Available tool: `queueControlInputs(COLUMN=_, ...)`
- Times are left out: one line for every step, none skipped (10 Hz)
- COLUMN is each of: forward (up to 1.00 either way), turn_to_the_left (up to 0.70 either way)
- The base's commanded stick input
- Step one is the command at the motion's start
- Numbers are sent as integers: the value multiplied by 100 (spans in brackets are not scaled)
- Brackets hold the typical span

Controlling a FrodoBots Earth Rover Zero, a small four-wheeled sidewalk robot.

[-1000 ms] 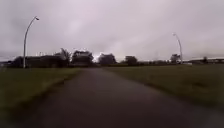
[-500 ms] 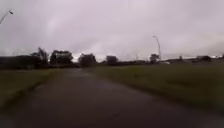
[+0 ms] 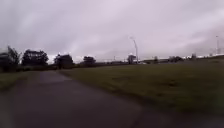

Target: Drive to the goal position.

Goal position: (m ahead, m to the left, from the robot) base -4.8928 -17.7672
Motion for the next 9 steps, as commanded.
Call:
queueControlInputs(forward=6, turn_to_the_left=0)
queueControlInputs(forward=7, turn_to_the_left=0)
queueControlInputs(forward=6, turn_to_the_left=0)
queueControlInputs(forward=-4, turn_to_the_left=1)
queueControlInputs(forward=-14, turn_to_the_left=2)
queueControlInputs(forward=-99, turn_to_the_left=27)
queueControlInputs(forward=-100, turn_to_the_left=36)
queueControlInputs(forward=-100, turn_to_the_left=40)
queueControlInputs(forward=-100, turn_to_the_left=40)
